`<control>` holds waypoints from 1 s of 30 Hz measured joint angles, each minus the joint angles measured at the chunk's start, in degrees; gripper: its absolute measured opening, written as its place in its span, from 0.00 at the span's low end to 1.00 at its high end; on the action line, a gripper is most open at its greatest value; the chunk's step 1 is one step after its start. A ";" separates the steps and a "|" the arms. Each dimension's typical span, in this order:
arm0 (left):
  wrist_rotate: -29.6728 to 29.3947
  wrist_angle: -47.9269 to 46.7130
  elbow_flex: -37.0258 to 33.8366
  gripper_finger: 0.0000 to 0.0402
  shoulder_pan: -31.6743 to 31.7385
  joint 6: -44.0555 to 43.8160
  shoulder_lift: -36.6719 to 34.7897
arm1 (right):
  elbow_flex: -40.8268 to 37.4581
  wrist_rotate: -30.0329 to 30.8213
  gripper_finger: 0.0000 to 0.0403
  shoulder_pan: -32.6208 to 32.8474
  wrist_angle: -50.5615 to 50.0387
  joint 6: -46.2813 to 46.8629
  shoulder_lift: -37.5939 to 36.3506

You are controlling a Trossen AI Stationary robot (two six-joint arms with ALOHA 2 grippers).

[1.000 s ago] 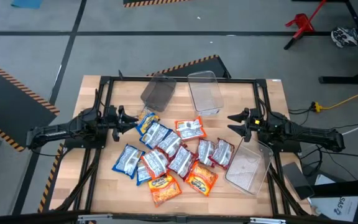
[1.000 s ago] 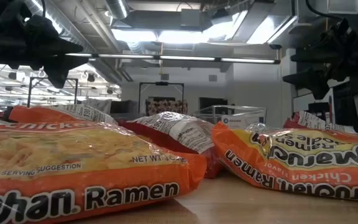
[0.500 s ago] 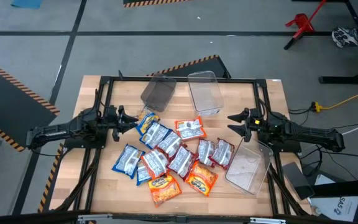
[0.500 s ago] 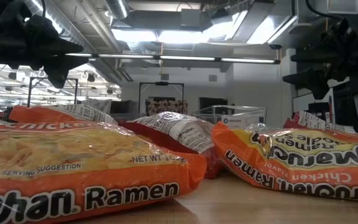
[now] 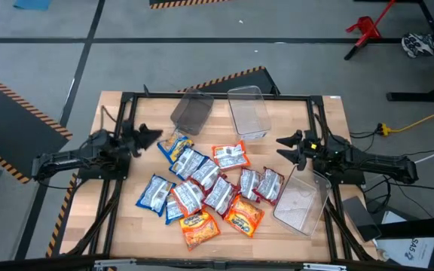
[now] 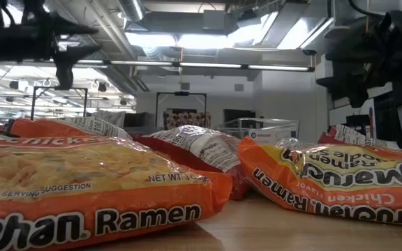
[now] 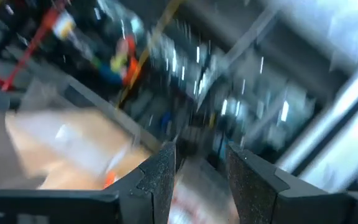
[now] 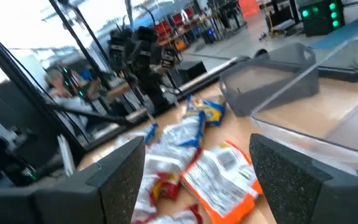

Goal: Sort Maruchan noodles
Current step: Put the blue noodle pack into the black bin

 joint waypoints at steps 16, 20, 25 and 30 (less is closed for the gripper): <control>-15.59 8.44 0.00 0.33 0.00 -2.37 0.00 | 0.04 1.80 0.69 0.00 0.36 13.75 0.00; -15.61 8.71 0.00 0.33 0.00 -2.36 0.00 | 0.04 1.86 0.69 0.00 0.38 15.53 0.00; -18.62 8.85 0.00 0.33 0.00 -2.21 0.00 | 0.07 2.07 0.69 0.00 0.41 15.76 0.00; -25.65 8.80 0.00 0.33 0.00 -2.75 0.00 | 0.09 5.94 0.69 0.00 0.51 19.54 0.00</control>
